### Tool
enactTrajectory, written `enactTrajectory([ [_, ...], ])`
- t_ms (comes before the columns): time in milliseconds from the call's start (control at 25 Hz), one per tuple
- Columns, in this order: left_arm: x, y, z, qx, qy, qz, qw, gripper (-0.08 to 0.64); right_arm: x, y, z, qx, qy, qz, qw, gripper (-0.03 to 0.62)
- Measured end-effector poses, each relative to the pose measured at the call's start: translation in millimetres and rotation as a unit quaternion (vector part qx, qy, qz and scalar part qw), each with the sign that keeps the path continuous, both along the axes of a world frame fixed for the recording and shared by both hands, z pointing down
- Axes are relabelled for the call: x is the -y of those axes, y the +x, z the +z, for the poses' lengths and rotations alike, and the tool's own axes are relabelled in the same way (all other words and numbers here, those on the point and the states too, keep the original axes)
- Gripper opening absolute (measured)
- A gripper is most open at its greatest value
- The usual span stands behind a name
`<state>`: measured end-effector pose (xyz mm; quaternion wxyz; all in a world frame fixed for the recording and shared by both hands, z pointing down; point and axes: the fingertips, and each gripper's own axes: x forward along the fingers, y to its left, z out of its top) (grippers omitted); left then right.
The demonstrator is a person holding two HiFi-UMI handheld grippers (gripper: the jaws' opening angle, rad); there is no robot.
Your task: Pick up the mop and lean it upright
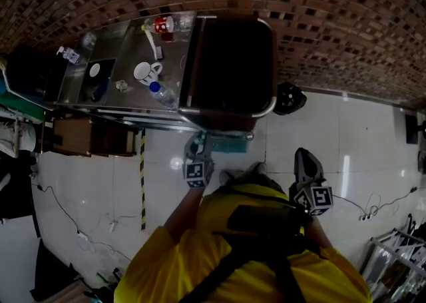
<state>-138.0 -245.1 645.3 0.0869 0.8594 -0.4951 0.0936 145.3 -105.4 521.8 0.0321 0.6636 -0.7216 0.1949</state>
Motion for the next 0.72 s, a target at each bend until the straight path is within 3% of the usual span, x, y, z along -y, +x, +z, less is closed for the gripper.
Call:
enactTrajectory([
  [240, -36, -28, -106, -0.041, 0.038, -0.02, 0.9982, 0.077, 13, -10, 5, -0.006, -0.003, -0.038, 0.999, 0.006],
  [440, -56, -42, -217, -0.066, 0.102, -0.004, 0.9926, 0.077, 31, -13, -25, -0.013, 0.047, -0.026, 0.998, 0.006],
  [720, -73, -50, -292, -0.078, 0.152, 0.006, 0.9853, 0.077, 42, -11, -36, -0.008, 0.066, -0.023, 0.998, 0.006],
])
